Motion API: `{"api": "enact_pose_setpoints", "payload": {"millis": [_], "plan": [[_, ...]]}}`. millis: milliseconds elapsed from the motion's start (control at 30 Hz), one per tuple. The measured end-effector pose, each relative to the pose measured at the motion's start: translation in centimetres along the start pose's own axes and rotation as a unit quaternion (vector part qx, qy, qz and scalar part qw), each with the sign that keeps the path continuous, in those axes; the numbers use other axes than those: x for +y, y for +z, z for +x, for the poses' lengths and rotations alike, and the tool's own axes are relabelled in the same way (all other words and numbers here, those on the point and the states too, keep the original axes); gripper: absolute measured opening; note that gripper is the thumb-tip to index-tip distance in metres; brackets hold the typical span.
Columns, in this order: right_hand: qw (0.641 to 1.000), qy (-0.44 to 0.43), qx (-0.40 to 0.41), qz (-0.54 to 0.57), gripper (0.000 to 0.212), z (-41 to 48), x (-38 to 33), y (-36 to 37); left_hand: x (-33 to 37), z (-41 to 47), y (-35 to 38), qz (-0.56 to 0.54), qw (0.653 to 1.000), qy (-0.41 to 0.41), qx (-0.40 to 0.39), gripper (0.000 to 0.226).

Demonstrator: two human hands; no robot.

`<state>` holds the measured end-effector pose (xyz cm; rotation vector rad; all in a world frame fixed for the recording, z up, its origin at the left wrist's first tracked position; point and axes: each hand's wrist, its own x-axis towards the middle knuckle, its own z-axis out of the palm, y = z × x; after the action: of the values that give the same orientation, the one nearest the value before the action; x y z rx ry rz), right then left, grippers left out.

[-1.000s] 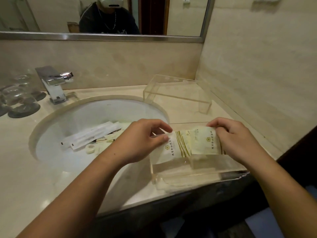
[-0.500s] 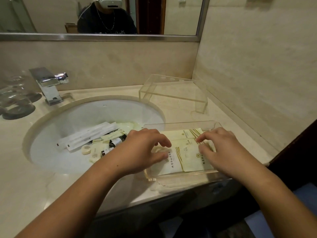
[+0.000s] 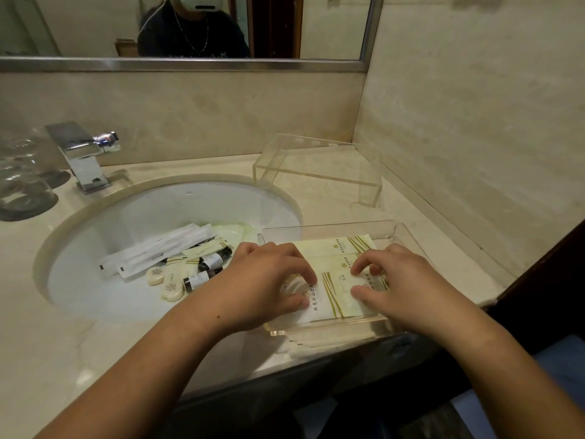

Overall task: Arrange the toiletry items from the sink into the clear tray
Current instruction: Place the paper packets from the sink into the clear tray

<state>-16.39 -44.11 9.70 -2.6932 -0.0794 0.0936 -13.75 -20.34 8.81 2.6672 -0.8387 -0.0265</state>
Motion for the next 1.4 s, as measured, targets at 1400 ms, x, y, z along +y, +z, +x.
{"api": "enact_pose_setpoints", "payload": {"millis": [1400], "plan": [[0.976, -0.216, 0.006, -0.026, 0.023, 10.0, -17.8, 7.0, -21.3, -3.3, -5.8, 0.039, 0.982, -0.179, 0.039, 0.031]]}}
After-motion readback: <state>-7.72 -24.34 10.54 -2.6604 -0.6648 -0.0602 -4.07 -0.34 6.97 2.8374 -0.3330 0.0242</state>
